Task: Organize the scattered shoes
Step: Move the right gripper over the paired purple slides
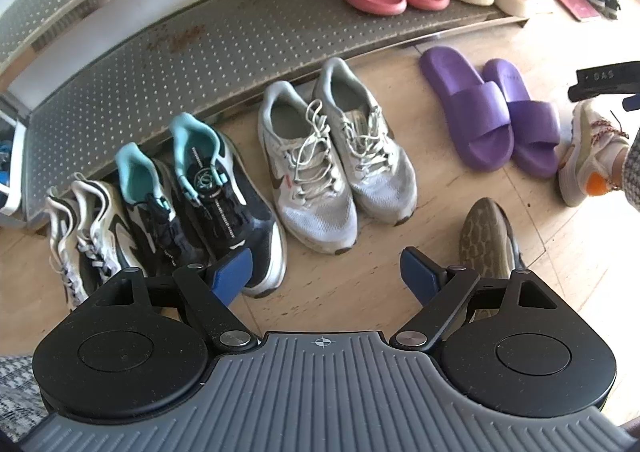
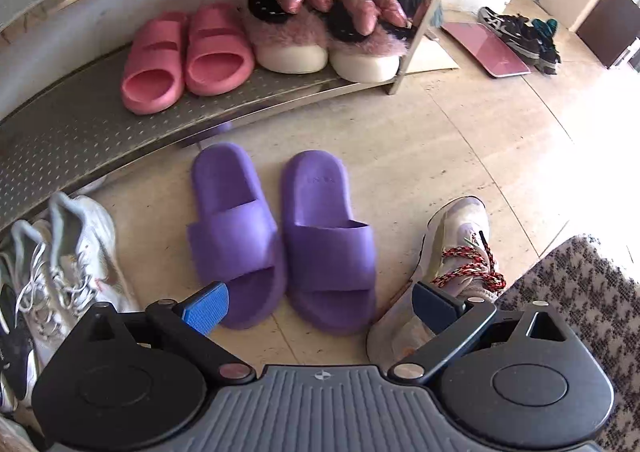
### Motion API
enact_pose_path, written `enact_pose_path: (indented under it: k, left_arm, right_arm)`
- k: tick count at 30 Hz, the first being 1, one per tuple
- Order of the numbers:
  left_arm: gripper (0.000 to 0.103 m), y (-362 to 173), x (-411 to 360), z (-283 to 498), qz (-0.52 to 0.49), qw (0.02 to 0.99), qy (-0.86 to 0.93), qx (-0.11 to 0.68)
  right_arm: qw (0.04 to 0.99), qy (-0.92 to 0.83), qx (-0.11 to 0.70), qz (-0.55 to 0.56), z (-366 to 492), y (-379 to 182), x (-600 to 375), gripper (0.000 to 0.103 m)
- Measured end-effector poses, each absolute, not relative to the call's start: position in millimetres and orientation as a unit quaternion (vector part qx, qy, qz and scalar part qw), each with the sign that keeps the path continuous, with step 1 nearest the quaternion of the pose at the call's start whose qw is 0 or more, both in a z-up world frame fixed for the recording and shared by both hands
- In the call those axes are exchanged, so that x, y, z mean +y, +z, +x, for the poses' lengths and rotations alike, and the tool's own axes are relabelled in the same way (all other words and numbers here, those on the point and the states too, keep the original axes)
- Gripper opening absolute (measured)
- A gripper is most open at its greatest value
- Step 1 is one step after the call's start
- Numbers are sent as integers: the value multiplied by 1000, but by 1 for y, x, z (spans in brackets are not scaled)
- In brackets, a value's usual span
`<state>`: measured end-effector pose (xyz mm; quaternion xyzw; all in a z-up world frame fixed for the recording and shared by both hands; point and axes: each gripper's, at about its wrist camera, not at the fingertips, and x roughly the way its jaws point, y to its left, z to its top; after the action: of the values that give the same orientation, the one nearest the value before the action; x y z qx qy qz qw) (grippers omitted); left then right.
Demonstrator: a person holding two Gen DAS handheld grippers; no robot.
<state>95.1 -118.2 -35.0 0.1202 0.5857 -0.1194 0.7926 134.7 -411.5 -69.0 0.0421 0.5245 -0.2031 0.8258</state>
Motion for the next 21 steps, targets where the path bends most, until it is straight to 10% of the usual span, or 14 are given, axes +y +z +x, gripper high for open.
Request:
enact_pose_path:
  k: [8, 13, 21]
  left_arm:
    - [87, -81, -110, 104, 138, 744, -87, 648]
    - [87, -102, -111, 109, 146, 726, -83, 667]
    - [88, -125, -115, 116, 158, 706, -93, 684]
  right_arm:
    - [825, -272, 490, 73, 138, -75, -460, 97]
    - [804, -292, 508, 102, 146, -89, -510, 74]
    - [774, -205, 594, 75, 182, -159, -497, 94]
